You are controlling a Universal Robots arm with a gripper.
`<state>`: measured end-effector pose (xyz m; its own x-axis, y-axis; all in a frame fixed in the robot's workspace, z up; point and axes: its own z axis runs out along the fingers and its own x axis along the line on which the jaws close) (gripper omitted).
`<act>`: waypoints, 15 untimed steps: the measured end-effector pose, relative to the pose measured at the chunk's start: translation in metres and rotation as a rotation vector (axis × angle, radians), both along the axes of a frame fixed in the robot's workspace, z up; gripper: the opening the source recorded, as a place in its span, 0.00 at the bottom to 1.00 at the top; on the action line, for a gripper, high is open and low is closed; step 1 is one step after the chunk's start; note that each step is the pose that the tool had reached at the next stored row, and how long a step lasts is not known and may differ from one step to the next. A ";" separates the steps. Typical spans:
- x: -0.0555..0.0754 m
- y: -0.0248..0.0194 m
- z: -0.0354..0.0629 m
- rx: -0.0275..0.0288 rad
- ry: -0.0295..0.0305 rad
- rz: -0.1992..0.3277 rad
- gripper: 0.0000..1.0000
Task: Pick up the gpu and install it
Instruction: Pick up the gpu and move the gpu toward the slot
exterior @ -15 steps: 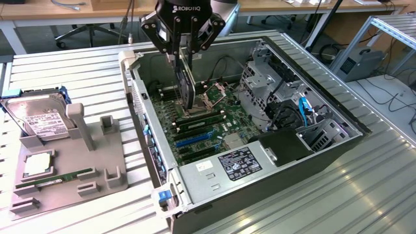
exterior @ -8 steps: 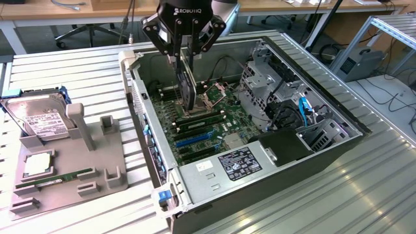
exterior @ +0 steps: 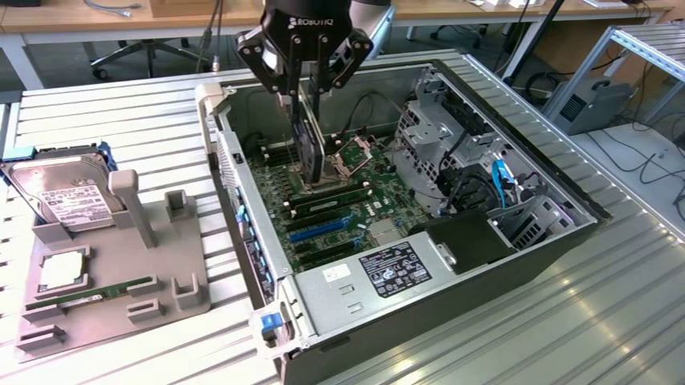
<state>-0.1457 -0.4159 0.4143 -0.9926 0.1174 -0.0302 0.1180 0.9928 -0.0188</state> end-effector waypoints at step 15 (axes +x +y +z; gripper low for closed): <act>0.005 0.0000 -0.0063 -0.0001 0.0000 0.000 0.27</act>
<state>-0.1411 -0.4159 0.4081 -0.9926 0.1174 -0.0302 0.1180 0.9928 -0.0189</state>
